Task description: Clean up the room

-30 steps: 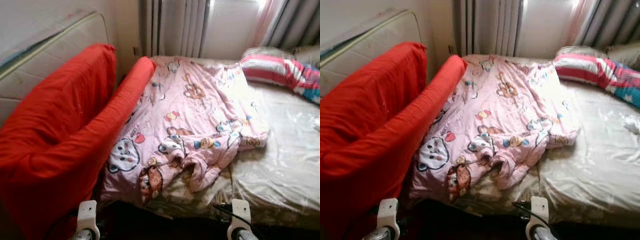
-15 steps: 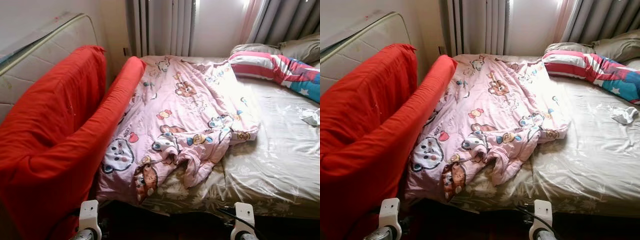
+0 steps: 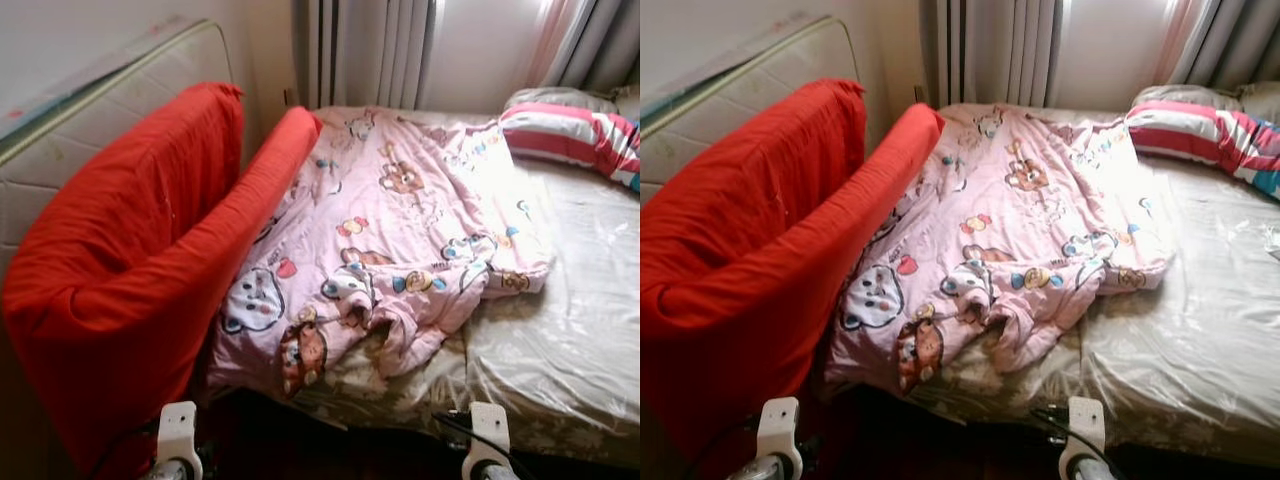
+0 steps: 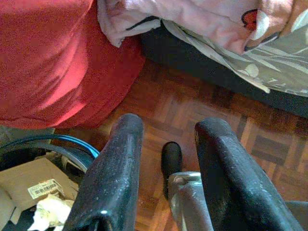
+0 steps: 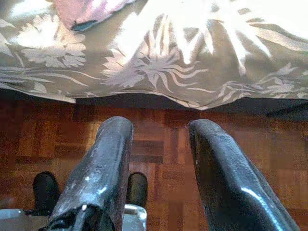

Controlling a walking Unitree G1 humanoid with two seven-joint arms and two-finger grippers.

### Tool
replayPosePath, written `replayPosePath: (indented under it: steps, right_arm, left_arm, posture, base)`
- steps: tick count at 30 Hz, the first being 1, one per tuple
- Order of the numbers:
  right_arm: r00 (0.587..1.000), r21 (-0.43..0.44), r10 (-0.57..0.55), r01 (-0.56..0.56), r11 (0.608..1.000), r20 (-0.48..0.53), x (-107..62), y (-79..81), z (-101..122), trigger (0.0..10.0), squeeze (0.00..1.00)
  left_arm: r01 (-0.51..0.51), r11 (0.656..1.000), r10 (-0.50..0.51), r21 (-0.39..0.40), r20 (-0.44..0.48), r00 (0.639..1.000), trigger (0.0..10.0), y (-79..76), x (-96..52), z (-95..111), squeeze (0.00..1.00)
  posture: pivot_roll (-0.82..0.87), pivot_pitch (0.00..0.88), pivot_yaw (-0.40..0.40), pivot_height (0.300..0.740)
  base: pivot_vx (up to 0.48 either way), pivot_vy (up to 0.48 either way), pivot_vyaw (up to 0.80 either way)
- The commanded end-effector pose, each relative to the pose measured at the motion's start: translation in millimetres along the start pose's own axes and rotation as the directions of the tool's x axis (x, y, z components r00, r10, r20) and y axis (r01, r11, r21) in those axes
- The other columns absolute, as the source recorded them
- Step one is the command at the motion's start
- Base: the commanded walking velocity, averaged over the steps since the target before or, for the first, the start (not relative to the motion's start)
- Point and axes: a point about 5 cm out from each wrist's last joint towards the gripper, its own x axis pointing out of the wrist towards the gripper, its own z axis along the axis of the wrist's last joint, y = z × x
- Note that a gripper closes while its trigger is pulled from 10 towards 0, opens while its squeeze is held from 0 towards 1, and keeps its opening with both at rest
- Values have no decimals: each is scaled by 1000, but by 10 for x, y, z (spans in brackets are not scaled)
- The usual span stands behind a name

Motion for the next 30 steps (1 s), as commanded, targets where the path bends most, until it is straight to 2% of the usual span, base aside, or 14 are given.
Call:
replayPosePath:
  steps: [1,13,19,25,30]
  right_arm:
    - [1000,13,-2,2,1000,4,0,5,3,10000,0]
    - [1000,-1,10,-10,1000,11,1,12,14,10000,0]
    - [1000,3,8,-8,1000,13,2,10,19,10000,0]
    - [1000,23,4,-4,1000,16,2,9,19,10000,0]
    - [1000,8,20,-20,1000,22,4,21,34,10000,0]
  left_arm:
    - [0,1000,0,20,0,1000,10000,15,-1,7,0]
    - [-1,1000,1,27,2,1000,10000,17,-1,10,0]
    - [-3,1000,3,24,4,1000,10000,16,0,16,0]
    - [-4,1000,4,22,4,1000,10000,16,0,17,0]
    - [-3,1000,3,22,5,1000,10000,18,1,23,0]
  posture:
    - [3,0,10,740]
    - [5,0,10,740]
    - [8,0,8,740]
    - [11,0,7,740]
    - [9,0,7,740]
  base:
    - [0,0,0]
    - [0,0,0]
    - [0,0,621]
    - [0,0,0]
    - [244,0,0]
